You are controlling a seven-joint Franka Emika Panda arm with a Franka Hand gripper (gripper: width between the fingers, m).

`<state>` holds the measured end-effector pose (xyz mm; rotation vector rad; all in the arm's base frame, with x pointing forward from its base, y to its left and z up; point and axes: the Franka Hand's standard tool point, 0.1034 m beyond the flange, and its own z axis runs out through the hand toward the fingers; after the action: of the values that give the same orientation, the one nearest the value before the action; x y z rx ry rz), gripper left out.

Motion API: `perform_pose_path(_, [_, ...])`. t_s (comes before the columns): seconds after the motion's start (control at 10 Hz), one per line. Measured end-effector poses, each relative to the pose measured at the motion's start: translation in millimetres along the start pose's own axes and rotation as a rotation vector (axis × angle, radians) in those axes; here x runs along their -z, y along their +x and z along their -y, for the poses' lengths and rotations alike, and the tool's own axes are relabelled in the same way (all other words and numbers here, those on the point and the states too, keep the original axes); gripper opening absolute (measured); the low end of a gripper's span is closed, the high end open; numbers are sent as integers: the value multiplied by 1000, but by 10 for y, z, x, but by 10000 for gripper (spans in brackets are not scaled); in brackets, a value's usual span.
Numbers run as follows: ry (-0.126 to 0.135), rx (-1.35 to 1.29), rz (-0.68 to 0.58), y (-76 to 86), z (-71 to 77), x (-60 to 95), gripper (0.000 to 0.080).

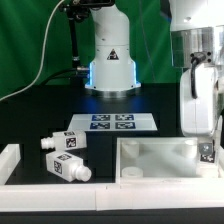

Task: Assemble one leg

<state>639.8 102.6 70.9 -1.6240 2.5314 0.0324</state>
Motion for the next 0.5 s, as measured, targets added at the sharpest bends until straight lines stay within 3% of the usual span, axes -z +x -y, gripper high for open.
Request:
perform_pose_path(0.1, [3, 24, 3, -11, 8, 28, 471])
perform_pose_path(0.2, [13, 69, 21, -40, 19, 175, 602])
perform_pose_path(0.5, [33, 97, 74, -69, 30, 636, 646])
